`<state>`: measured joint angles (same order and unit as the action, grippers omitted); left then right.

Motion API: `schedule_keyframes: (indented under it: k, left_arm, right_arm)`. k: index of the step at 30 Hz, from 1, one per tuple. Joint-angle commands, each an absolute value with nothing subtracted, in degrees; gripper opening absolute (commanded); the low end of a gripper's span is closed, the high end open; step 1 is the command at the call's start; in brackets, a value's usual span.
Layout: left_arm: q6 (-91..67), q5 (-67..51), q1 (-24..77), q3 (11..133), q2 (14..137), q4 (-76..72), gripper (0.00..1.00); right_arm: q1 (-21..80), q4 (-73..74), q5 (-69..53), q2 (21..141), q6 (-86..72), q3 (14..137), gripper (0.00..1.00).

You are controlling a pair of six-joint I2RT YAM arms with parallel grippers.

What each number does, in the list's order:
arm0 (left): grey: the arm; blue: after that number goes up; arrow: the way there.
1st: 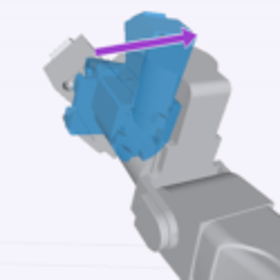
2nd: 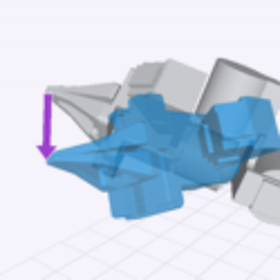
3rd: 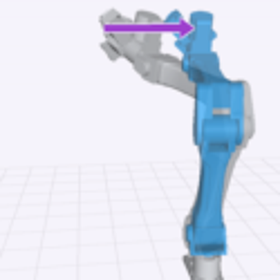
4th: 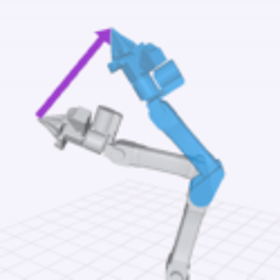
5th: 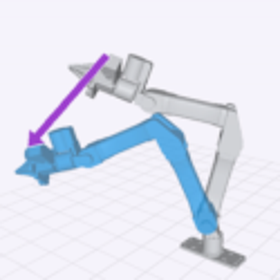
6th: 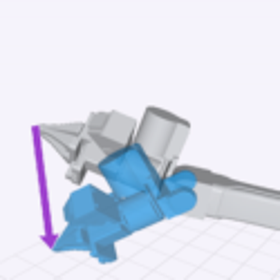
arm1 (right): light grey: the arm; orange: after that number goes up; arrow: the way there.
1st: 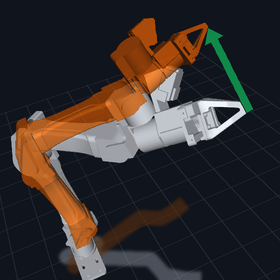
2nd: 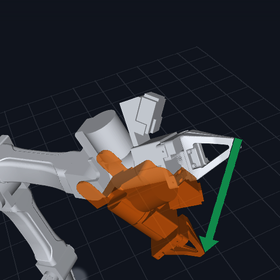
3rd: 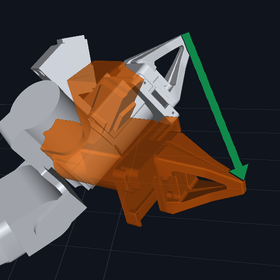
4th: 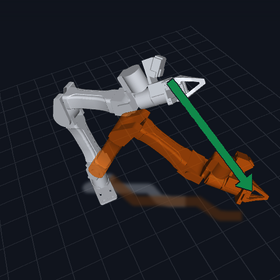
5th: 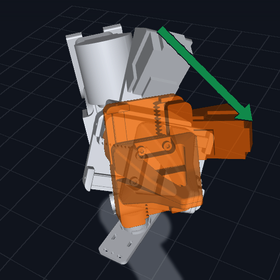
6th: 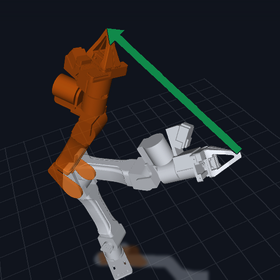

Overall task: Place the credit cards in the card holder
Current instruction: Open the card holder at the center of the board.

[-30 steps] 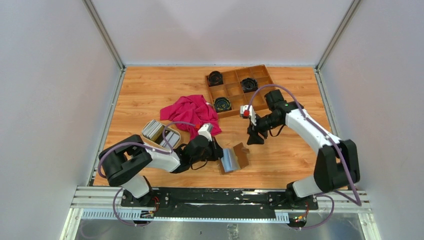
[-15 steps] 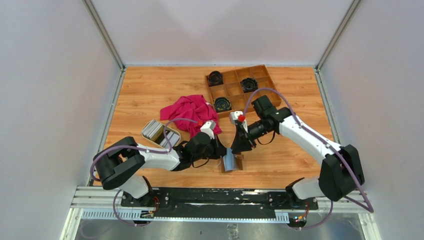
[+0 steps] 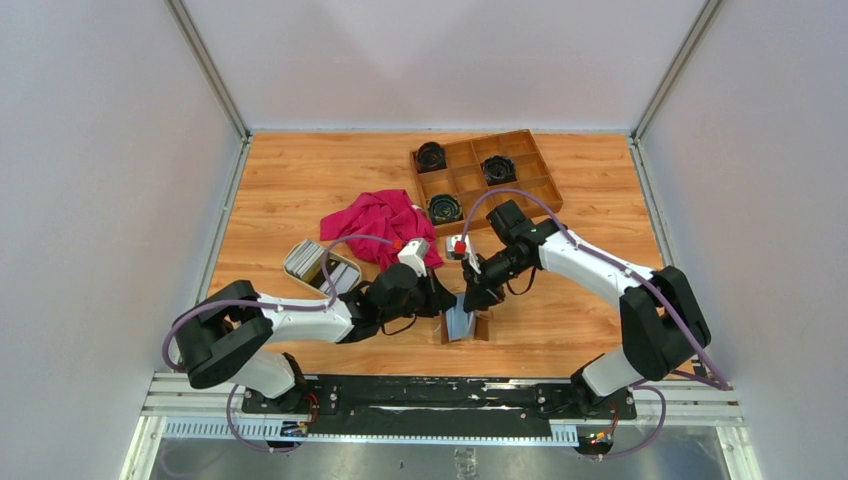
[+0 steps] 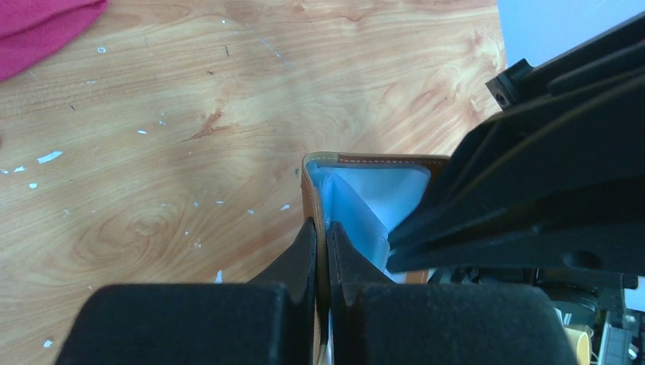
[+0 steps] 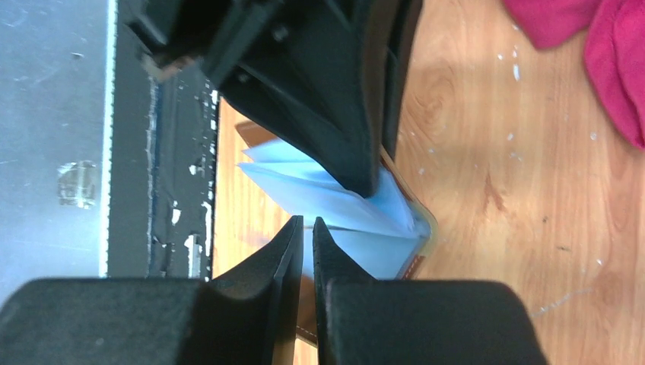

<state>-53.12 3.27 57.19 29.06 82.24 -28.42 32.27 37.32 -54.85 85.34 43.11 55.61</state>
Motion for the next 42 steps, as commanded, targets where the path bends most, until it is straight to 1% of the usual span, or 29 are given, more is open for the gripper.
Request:
schedule_keyframes:
  k: [1,4,8,12,15,18,19,23,24,26,27,28,29,32,35,38,42]
  left_arm:
    - [-52.6,5.2,57.7,29.1,79.9,-28.0,0.0]
    - [-52.2,5.5,57.7,28.8,79.5,-27.9,0.0]
    - [-51.2,5.3,57.6,28.7,79.5,-28.0,0.0]
    - [-50.6,5.7,57.6,28.1,79.6,-28.1,0.0]
    - [-50.5,5.7,57.2,27.7,80.6,-28.2,0.0]
    - [-50.9,4.6,56.1,27.9,82.7,-28.3,0.0]
    - [-50.9,4.1,55.7,28.0,83.2,-28.3,0.02]
    - [-51.2,2.6,54.2,27.4,83.0,-28.2,0.16]
    - [-51.2,2.6,53.8,26.9,82.3,-28.1,0.22]
    - [-50.8,2.4,53.0,25.6,80.1,-28.0,0.36]
    - [-50.5,2.5,52.5,24.6,78.7,-28.0,0.41]
    - [-50.1,3.0,52.3,23.4,76.5,-27.5,0.51]
    - [-49.5,3.8,52.3,22.8,74.6,-26.4,0.55]
    - [-48.1,5.4,52.2,21.7,69.0,-21.3,0.56]
    - [-47.8,4.4,52.2,20.3,64.3,-19.8,0.55]
    - [-48.0,1.5,52.2,20.3,61.3,-19.9,0.53]
    - [-47.5,-2.6,52.6,22.2,59.7,-20.0,0.45]
  right_arm:
    - [32.9,39.5,-44.0,85.2,45.5,55.1,0.13]
    - [32.5,39.9,-40.2,85.9,46.2,54.9,0.13]
    - [32.4,40.7,-38.3,88.5,46.1,55.6,0.12]
    - [31.5,42.9,-41.8,90.7,44.8,57.8,0.14]
    - [30.9,43.0,-45.3,92.0,43.6,58.0,0.19]
    - [30.8,42.6,-46.0,94.6,41.5,58.8,0.19]
    - [30.8,42.4,-45.6,95.5,40.6,59.3,0.19]
    - [30.8,40.4,-42.6,98.1,37.4,59.6,0.18]
    - [30.8,40.0,-41.7,98.6,36.6,59.6,0.18]
    - [30.8,40.0,-41.1,99.2,36.1,59.8,0.18]
    - [30.8,40.0,-41.4,99.4,36.0,59.8,0.18]
    - [30.8,40.0,-41.9,99.5,35.8,59.8,0.18]
    - [30.8,40.0,-42.4,99.6,35.7,59.9,0.18]
    - [30.8,40.0,-45.2,100.0,35.2,60.2,0.18]
    - [30.8,39.9,-48.3,100.6,34.1,60.7,0.18]
    - [30.8,39.1,-52.5,101.4,31.3,61.4,0.17]
    - [30.8,35.3,-58.1,101.7,25.9,61.3,0.11]
